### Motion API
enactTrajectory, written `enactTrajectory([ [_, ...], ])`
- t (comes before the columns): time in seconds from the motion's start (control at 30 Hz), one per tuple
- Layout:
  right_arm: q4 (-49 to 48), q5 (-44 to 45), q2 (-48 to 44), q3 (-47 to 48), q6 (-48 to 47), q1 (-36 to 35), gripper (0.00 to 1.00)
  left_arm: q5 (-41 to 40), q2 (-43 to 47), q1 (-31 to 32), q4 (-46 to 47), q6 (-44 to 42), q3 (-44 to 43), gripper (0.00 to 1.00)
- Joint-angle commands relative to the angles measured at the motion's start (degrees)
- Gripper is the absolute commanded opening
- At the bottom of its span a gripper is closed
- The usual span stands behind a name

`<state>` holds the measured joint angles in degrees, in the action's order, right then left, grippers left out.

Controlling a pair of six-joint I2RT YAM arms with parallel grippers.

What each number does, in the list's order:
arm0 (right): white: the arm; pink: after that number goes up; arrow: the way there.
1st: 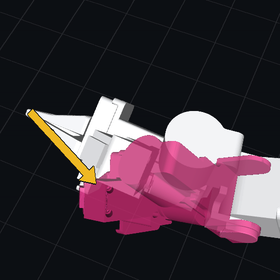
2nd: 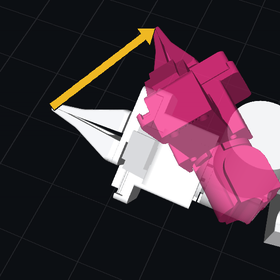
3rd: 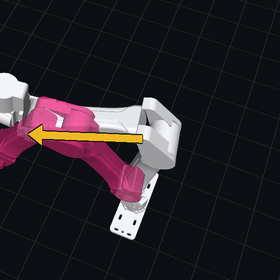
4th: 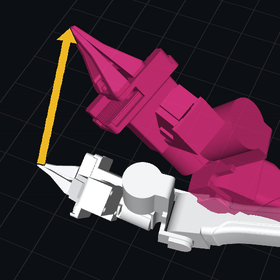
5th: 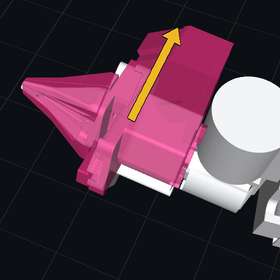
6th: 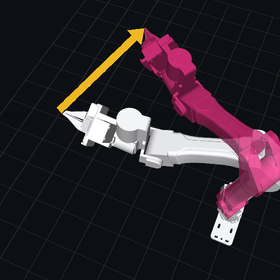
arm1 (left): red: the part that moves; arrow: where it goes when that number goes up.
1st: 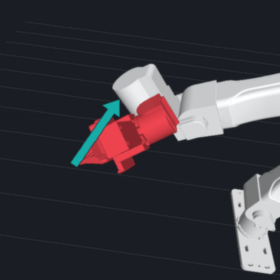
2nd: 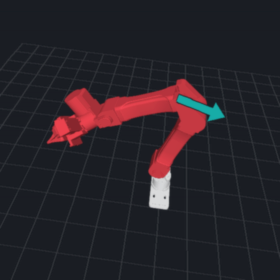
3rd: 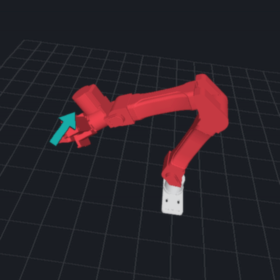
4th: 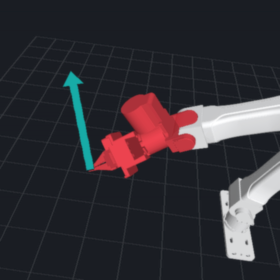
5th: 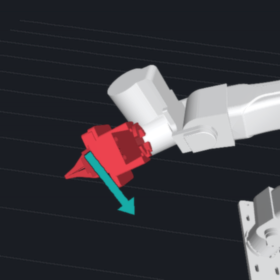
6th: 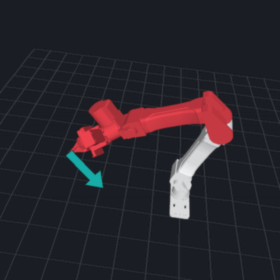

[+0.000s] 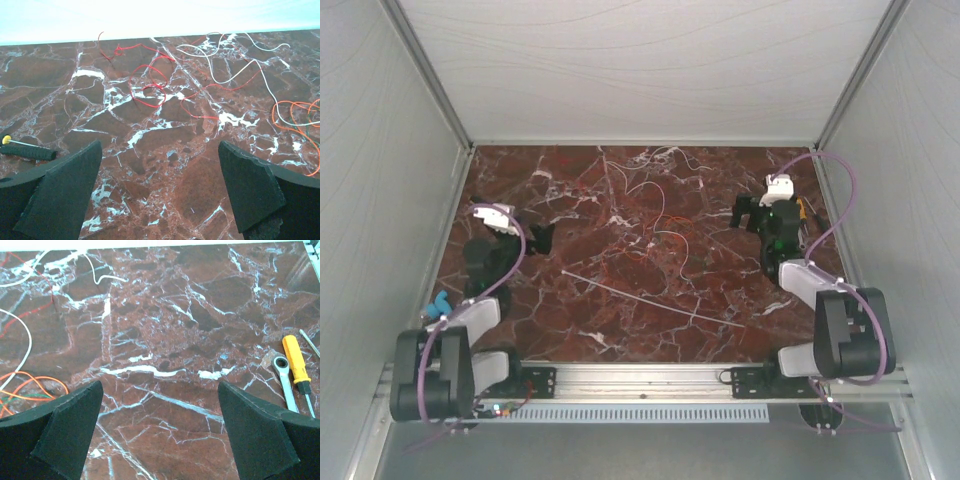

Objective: Zip-tie the wires
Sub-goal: Move the cable to the center of the board.

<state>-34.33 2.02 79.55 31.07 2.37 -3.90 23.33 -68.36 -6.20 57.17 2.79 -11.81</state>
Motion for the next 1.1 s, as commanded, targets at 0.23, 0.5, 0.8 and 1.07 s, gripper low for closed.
enactTrajectory([
  [0.23, 31.4, 2.2, -11.8, 12.4, 28.3, 0.4, 0.98, -6.8, 12.8, 0.2, -34.3, 9.5, -11.6, 1.00],
  [0.5, 34.8, -11.1, -15.7, 10.8, 30.4, 1.0, 0.98, -19.7, 14.8, 0.1, -64.9, 25.0, -22.4, 1.00],
  [0.8, 40.6, -6.0, -20.7, 12.8, 28.1, -10.6, 0.98, -8.3, 21.9, -1.2, -78.8, 36.0, -20.7, 1.00],
  [1.07, 52.0, -1.8, -21.1, 17.5, 24.4, -24.7, 0.98, -6.2, 24.7, 6.0, -86.2, 33.6, -23.3, 1.00],
])
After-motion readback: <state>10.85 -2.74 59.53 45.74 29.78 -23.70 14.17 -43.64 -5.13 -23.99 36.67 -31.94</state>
